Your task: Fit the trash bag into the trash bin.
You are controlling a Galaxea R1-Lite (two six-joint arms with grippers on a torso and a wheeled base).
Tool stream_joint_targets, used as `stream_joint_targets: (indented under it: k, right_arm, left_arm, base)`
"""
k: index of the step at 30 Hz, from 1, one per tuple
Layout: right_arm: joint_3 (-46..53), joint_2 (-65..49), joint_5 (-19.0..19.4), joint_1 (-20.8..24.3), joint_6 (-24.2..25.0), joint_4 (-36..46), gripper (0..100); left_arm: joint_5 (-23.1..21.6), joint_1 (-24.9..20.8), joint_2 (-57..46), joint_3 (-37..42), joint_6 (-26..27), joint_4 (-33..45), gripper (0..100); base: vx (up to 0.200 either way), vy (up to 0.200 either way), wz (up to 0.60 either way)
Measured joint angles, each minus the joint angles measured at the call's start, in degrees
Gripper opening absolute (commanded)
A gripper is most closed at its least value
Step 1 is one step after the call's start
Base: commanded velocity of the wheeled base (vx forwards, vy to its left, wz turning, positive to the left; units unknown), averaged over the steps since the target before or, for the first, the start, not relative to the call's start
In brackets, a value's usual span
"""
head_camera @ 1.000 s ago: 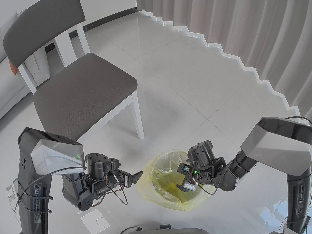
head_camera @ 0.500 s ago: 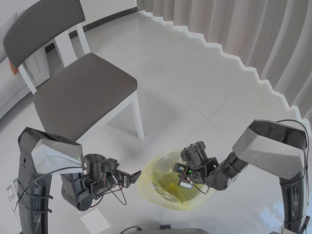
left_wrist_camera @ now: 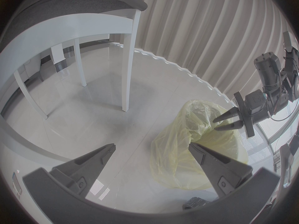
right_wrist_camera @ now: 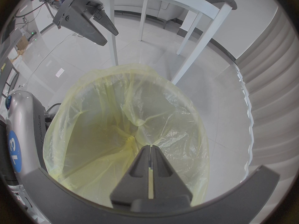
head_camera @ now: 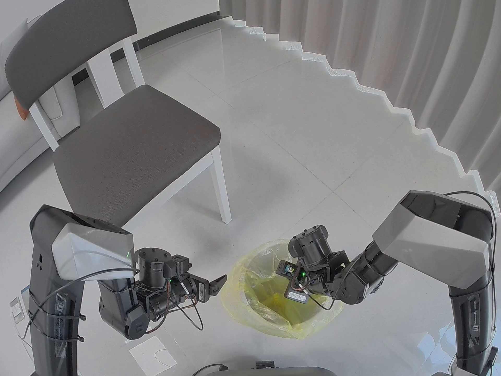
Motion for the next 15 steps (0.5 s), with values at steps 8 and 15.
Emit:
stream_joint_targets:
  k: [8, 15]
  right_arm:
    - [-2.0, 1.1, -1.5, 0.4, 0.1, 1.1, 100]
    - [-4.5, 2.9, -1.8, 0.0, 0.2, 2.5, 100]
  left_arm:
    - [0.0, -0.1, 0.0, 0.1, 0.0, -0.1, 100]
    - [0.0, 0.0, 0.0, 0.1, 0.0, -0.7, 100]
  base:
    - [0.000, 0.000, 0.00]
    - [0.000, 0.000, 0.00]
